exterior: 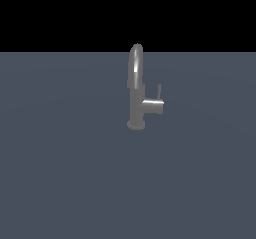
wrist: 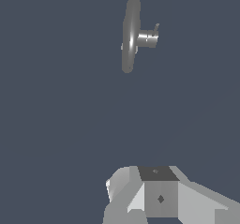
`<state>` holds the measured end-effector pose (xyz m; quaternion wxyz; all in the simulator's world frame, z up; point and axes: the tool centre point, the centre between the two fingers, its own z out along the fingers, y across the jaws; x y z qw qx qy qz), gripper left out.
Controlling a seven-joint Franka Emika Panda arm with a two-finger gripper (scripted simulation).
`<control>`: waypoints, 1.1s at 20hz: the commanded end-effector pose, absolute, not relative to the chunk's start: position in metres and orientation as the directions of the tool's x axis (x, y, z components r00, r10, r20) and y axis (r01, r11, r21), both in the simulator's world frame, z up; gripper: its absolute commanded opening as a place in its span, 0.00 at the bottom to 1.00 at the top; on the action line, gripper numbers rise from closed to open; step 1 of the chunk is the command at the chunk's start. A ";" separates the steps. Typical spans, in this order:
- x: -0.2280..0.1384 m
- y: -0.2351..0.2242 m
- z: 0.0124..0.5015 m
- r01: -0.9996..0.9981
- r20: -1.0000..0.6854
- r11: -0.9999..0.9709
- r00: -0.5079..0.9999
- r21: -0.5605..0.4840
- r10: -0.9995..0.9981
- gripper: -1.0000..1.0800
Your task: Turn on the faucet by rotating a designated handle.
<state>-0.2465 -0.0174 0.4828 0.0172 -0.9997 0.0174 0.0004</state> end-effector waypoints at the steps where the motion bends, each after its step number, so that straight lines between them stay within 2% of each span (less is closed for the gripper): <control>1: -0.247 -0.017 0.483 -0.035 -0.001 -0.999 0.999 -0.034 -0.035 0.00; 12: -0.230 -0.017 0.481 -0.077 -0.039 -0.994 0.996 -0.073 -0.074 0.00; 22: -0.185 -0.021 0.475 -0.198 -0.150 -0.966 0.973 -0.168 -0.173 0.00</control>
